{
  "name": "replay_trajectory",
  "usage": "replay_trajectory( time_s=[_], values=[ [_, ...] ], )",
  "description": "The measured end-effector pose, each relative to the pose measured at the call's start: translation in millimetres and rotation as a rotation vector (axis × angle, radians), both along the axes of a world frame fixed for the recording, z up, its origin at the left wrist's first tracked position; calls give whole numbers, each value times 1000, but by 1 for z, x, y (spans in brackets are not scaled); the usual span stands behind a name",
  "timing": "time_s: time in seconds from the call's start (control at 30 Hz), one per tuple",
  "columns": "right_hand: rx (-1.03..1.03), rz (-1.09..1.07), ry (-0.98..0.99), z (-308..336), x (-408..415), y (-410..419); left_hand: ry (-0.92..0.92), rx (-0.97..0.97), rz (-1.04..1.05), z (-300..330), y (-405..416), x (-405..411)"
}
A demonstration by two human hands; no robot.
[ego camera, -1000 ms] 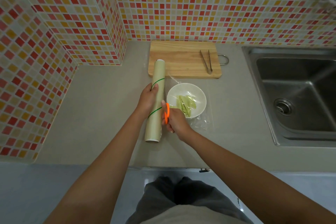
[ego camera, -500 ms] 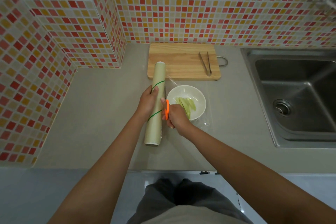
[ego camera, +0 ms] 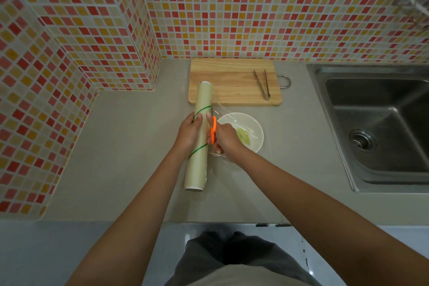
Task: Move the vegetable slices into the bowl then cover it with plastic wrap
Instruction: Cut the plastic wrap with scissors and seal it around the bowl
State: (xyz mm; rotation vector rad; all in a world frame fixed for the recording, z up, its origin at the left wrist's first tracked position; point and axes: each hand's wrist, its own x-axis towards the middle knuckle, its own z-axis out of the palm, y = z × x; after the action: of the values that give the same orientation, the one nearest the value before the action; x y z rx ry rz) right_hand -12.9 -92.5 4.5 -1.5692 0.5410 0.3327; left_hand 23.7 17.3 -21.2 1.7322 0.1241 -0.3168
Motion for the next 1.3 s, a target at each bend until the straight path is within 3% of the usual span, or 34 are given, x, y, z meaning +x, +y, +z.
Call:
replay_trajectory(
  time_s=[0.9, 1.13, 1.3],
  values=[
    [48, -31, -49, 15, 57, -24, 21, -70, -10, 14, -1, -5],
    [52, -123, -103, 22, 65, -33, 23, -35, 3, 15, 2, -7],
    [-35, -193, -110, 24, 66, -63, -43, 95, 98, 9, 16, -5]
  ],
)
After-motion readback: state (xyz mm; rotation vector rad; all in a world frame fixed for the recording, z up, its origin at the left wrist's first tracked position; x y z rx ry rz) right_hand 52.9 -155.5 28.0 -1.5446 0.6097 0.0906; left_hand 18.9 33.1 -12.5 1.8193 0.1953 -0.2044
